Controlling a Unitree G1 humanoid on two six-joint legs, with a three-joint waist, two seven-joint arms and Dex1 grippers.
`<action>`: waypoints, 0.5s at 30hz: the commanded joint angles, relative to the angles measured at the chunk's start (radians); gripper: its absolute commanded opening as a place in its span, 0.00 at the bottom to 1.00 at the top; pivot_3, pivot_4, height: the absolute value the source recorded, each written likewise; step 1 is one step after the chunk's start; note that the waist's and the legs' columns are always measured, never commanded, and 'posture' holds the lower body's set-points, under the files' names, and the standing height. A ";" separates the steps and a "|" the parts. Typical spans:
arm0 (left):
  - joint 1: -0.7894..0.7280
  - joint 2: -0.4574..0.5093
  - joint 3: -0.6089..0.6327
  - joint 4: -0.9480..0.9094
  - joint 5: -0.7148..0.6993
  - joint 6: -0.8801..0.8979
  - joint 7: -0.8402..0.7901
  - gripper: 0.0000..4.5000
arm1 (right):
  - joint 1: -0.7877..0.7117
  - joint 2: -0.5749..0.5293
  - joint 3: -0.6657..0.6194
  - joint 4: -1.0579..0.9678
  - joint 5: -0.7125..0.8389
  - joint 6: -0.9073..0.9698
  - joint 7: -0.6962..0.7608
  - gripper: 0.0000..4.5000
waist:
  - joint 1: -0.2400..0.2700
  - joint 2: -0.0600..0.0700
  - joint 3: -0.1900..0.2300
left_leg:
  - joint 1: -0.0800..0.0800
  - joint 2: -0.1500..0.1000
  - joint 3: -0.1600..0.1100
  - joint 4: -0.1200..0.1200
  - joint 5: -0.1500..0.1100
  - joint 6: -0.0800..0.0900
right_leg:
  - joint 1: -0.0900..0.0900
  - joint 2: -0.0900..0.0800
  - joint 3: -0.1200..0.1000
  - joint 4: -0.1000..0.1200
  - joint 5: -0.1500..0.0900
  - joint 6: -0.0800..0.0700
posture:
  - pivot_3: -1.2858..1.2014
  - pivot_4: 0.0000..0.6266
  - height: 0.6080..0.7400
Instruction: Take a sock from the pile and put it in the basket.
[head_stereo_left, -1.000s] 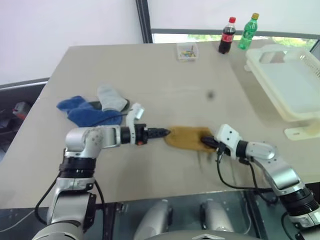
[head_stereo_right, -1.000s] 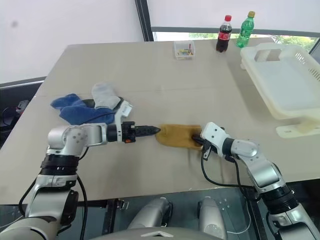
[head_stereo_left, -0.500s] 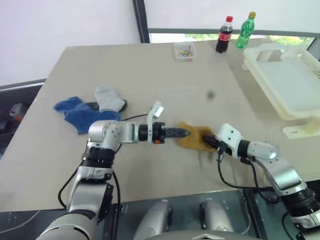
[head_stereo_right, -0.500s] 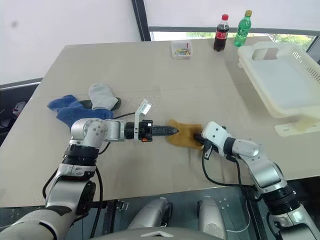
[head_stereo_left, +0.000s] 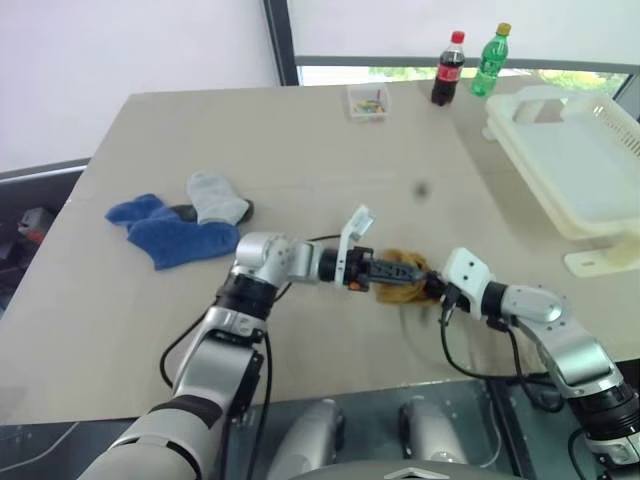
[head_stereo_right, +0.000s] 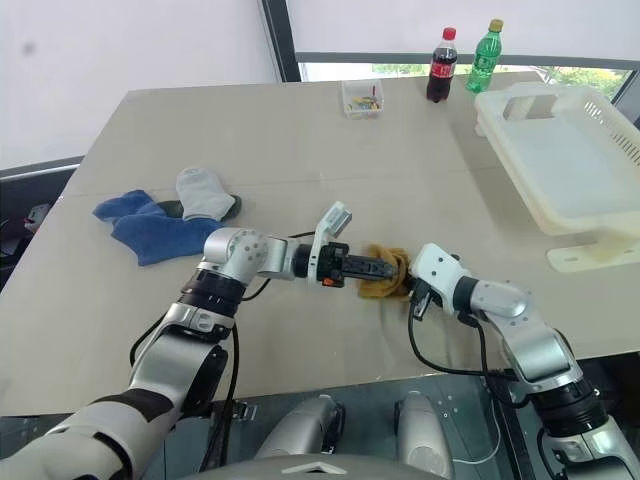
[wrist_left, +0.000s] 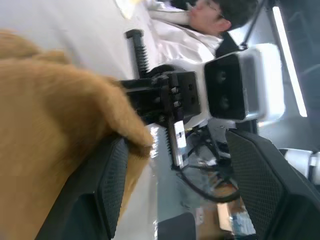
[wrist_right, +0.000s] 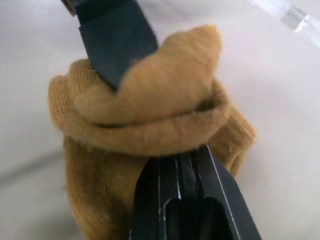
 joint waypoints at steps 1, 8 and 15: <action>-0.028 -0.035 -0.019 0.028 0.019 -0.033 -0.030 0.72 | 0.006 -0.004 -0.029 -0.062 0.015 0.012 -0.008 0.00 | 0.001 0.000 0.000 | 0.000 0.000 0.000 0.000 0.000 0.000 | 0.000 0.000 0.000 0.000 0.000 0.000 | 0.52 0.24 1.00; -0.040 -0.166 -0.019 0.235 0.136 -0.114 0.080 0.72 | 0.055 -0.049 -0.078 -0.159 0.029 0.059 -0.005 0.00 | 0.013 0.000 0.000 | 0.000 -0.001 0.000 0.000 0.000 0.000 | 0.000 0.000 0.000 0.000 0.000 0.000 | 0.52 0.24 1.00; -0.052 -0.238 0.008 0.418 0.222 -0.195 0.148 0.72 | 0.208 -0.161 -0.189 -0.345 0.097 0.144 0.040 0.00 | 0.027 0.000 0.000 | 0.000 -0.001 -0.001 0.000 0.000 0.000 | 0.001 -0.001 -0.001 -0.001 0.000 0.001 | 0.52 0.24 1.00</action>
